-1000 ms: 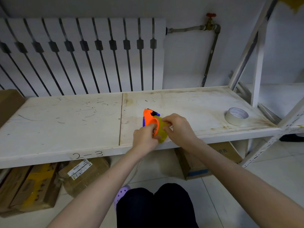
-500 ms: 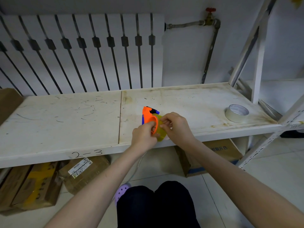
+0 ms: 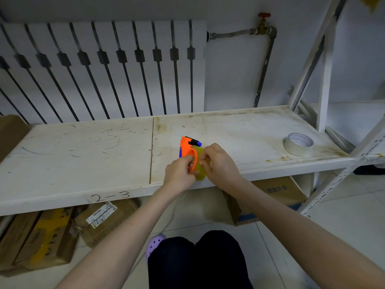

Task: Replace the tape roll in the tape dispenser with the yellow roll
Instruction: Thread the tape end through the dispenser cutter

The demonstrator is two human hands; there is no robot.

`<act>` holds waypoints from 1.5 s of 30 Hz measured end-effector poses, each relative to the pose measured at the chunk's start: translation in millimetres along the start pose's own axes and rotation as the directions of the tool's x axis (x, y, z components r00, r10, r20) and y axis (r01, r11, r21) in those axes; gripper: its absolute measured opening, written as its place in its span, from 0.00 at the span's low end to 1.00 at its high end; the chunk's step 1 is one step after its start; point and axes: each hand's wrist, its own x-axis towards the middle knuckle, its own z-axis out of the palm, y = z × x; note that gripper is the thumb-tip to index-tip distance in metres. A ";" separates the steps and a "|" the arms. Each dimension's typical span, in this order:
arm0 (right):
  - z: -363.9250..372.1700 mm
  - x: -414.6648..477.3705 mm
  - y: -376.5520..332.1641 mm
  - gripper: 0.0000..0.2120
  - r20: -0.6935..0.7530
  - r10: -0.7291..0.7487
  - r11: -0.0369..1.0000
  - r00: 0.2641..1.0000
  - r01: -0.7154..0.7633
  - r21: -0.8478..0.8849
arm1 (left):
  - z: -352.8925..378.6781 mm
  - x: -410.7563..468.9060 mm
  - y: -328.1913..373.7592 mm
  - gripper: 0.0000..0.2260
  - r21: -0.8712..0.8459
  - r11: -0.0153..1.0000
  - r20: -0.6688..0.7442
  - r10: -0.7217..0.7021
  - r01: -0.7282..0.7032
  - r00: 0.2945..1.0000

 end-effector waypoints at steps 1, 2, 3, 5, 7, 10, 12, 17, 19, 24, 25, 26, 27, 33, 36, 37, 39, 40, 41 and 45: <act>-0.2 -0.1 0.6 0.06 -0.009 0.022 1.000 1.000 -0.022 0.003 | -0.4 0.3 -0.2 0.11 -0.003 1.000 0.001 0.002 -0.002 1.000; -1.1 0.3 0.8 0.09 -0.019 0.044 0.999 0.999 -0.043 0.007 | -0.6 0.3 -0.3 0.12 -0.001 1.000 0.003 0.003 -0.003 1.000; -2.2 0.7 1.1 0.11 -0.030 0.051 0.999 0.998 -0.050 0.010 | -0.7 0.5 -0.5 0.12 0.001 1.000 0.003 0.006 -0.006 1.000; -3.9 1.0 1.7 0.09 -0.054 0.020 1.000 0.998 -0.020 -0.002 | 0.2 0.5 -0.7 0.08 0.005 1.000 0.010 0.011 -0.011 1.000; -6.7 1.7 1.8 0.06 -0.059 -0.007 0.999 0.998 0.005 -0.035 | 1.3 0.8 -0.9 0.07 0.000 1.000 0.010 0.016 -0.016 1.000; -8.7 4.1 2.8 0.06 -0.060 -0.061 0.992 0.996 0.054 -0.114 | 1.6 1.4 -1.7 0.07 -0.002 1.000 0.008 0.016 -0.016 1.000; -10.0 6.6 3.7 0.06 -0.063 -0.110 0.978 0.992 0.097 -0.183 | 2.0 2.5 -2.4 0.04 0.014 1.000 0.008 0.019 -0.019 1.000; -7.9 9.8 6.0 0.12 -0.054 -0.284 0.868 0.957 0.232 -0.439 | 1.8 3.4 -2.5 0.03 0.009 1.000 0.005 0.020 -0.020 1.000; -6.3 9.1 6.9 0.05 -0.030 -0.321 0.832 0.947 0.266 -0.487 | 2.3 3.0 -2.9 0.04 0.011 1.000 0.011 0.018 -0.018 1.000; 2.5 -0.6 5.4 0.05 0.103 -0.233 0.917 0.967 0.254 -0.308 | -3.8 3.5 -5.9 0.16 -0.013 1.000 -0.002 -0.005 0.005 1.000; -0.2 -0.8 4.3 0.02 0.139 -0.214 0.941 0.967 0.243 -0.235 | -5.4 4.7 -7.3 0.17 -0.016 1.000 0.004 -0.010 0.010 1.000; -3.9 0.1 4.2 0.02 0.172 -0.197 0.962 0.965 0.224 -0.155 | -7.1 5.9 -7.8 0.17 -0.018 1.000 0.017 -0.016 0.016 1.000; -8.2 1.4 3.6 0.04 0.206 -0.180 0.977 0.962 0.199 -0.075 | -9.0 7.3 -7.6 0.14 -0.032 0.999 0.028 -0.016 0.017 0.999; -30.6 13.3 -5.2 0.06 0.253 0.020 0.957 0.967 -0.092 0.277 | -12.7 9.8 -7.2 0.14 -0.150 0.989 0.021 0.009 -0.006 1.000; -33.9 21.3 -9.0 0.05 0.304 0.066 0.954 0.950 -0.150 0.261 | -9.5 5.6 -7.9 0.13 -0.271 0.963 0.021 0.005 0.001 1.000; -34.1 24.2 -10.2 0.04 0.309 0.067 0.958 0.949 -0.147 0.245 | -9.5 3.9 -7.3 0.12 -0.335 0.942 0.030 -0.013 0.022 0.999; -32.8 29.9 -11.2 0.04 0.309 0.044 0.976 0.950 -0.108 0.192 | -11.2 -0.2 -5.2 0.11 -0.433 0.898 0.065 -0.049 0.073 0.997; -31.4 32.5 -11.4 0.04 0.298 0.032 0.983 0.954 -0.084 0.165 | -11.5 -1.7 -4.8 0.12 -0.435 0.895 0.085 -0.067 0.097 0.994; -29.9 34.8 -11.6 0.03 0.278 0.031 0.987 0.960 -0.074 0.145 | -11.7 -3.3 -4.6 0.17 -0.398 0.910 0.092 -0.089 0.119 0.992; -26.6 40.2 -15.6 0.04 0.217 0.009 0.995 0.976 -0.031 0.096 | -14.5 -8.6 2.1 0.25 -0.224 0.964 0.025 -0.144 0.145 0.989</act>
